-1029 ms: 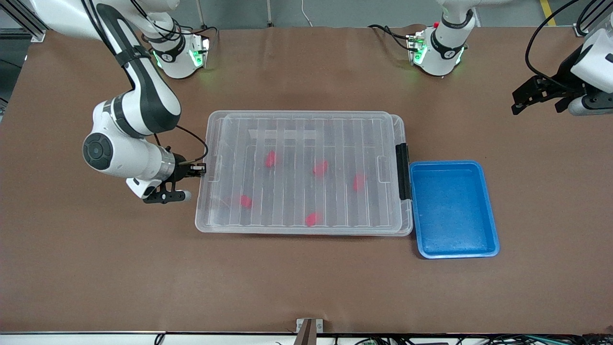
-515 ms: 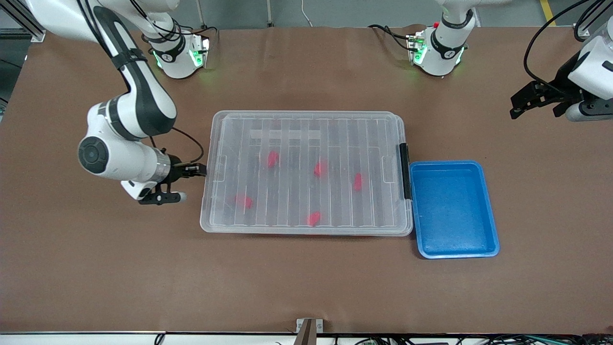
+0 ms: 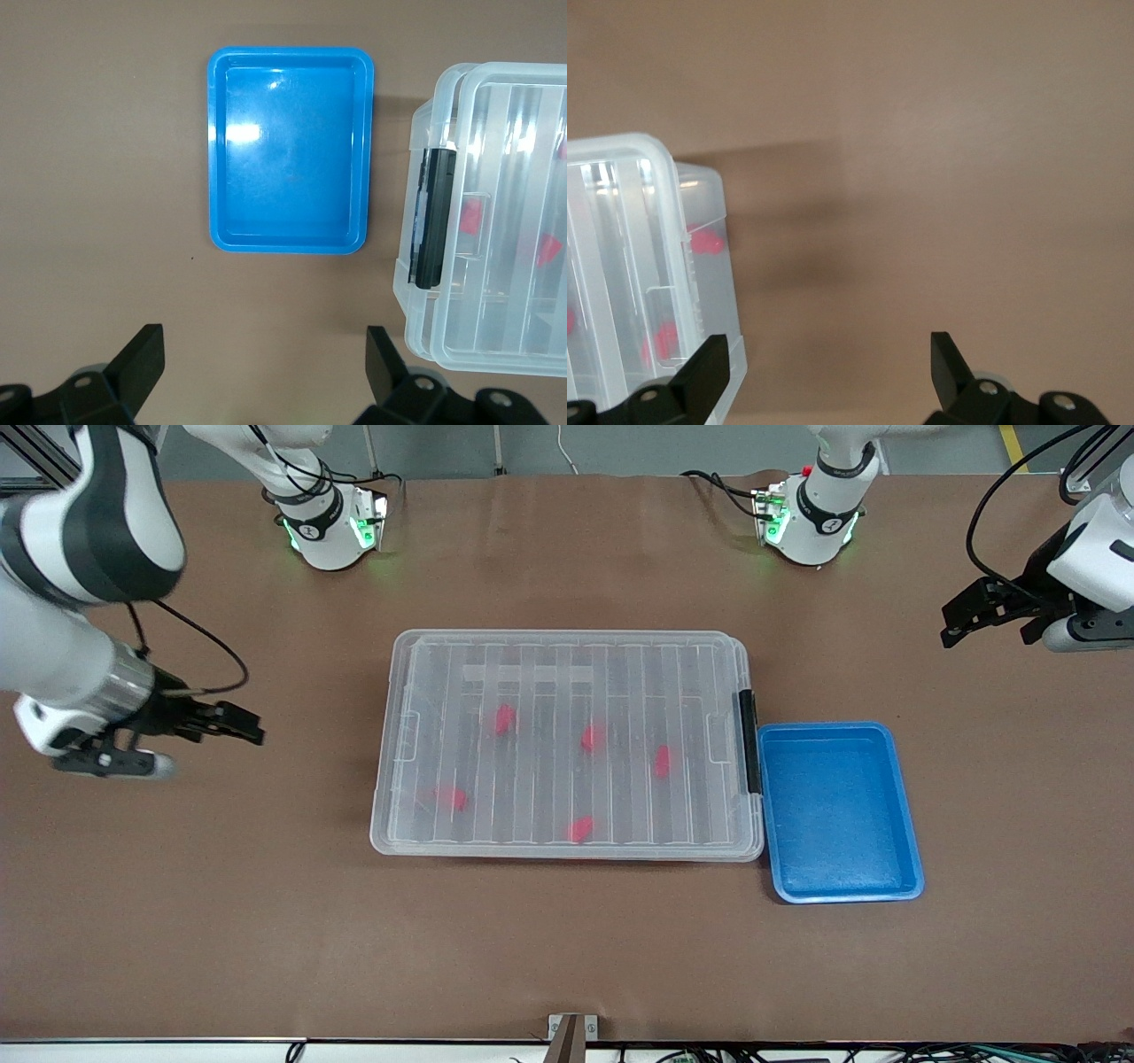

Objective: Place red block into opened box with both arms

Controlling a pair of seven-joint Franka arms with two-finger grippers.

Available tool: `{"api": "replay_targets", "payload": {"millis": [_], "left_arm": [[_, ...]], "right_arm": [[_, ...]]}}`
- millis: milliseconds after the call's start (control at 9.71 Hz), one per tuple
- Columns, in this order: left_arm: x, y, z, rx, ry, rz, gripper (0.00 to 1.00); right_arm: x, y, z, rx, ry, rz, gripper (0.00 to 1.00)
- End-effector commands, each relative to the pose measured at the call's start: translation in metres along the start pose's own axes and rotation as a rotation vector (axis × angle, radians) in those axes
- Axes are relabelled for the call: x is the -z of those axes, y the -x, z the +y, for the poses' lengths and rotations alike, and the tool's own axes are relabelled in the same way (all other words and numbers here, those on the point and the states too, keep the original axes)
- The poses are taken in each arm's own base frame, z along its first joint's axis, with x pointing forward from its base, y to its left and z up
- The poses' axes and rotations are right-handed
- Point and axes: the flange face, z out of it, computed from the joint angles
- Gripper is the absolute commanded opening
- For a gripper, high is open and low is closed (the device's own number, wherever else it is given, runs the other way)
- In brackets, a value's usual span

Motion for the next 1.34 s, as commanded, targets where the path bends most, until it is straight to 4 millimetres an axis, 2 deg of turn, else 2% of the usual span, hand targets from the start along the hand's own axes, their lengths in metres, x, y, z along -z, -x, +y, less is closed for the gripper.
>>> {"api": "replay_targets", "payload": {"millis": [0, 206, 412, 515, 721, 824, 926, 1029, 1235], "left_arm": [[-0.013, -0.005, 0.002, -0.013, 0.009, -0.024, 1.0], [-0.013, -0.006, 0.001, -0.013, 0.01, -0.024, 1.0], [-0.012, -0.005, 0.0, -0.011, 0.01, -0.025, 1.0], [-0.009, -0.005, 0.0, -0.01, 0.01, -0.021, 1.0], [-0.001, -0.008, -0.001, -0.005, 0.004, -0.003, 1.0], [0.001, -0.009, 0.0, -0.007, 0.002, 0.002, 1.0], [0.0, -0.01, 0.001, -0.009, 0.002, 0.0, 1.0], [0.001, -0.01, 0.002, -0.009, 0.002, 0.002, 1.0], [0.0, -0.01, 0.004, -0.01, 0.002, -0.001, 1.0]], "right_arm": [[0.062, 0.015, 0.024, -0.032, 0.081, 0.027, 1.0], [0.118, 0.029, 0.055, -0.089, 0.09, -0.009, 1.0], [0.146, 0.051, 0.068, -0.12, 0.08, -0.048, 1.0], [0.153, 0.058, 0.071, -0.124, 0.078, -0.037, 1.0], [0.15, 0.056, 0.074, -0.072, 0.08, -0.045, 1.0], [0.136, 0.044, 0.075, -0.054, 0.097, -0.065, 1.0], [0.134, 0.037, 0.082, -0.061, 0.101, -0.047, 1.0], [0.137, 0.029, 0.085, -0.064, 0.105, 0.028, 1.0], [0.14, 0.03, 0.09, -0.076, 0.105, 0.032, 1.0]]}}
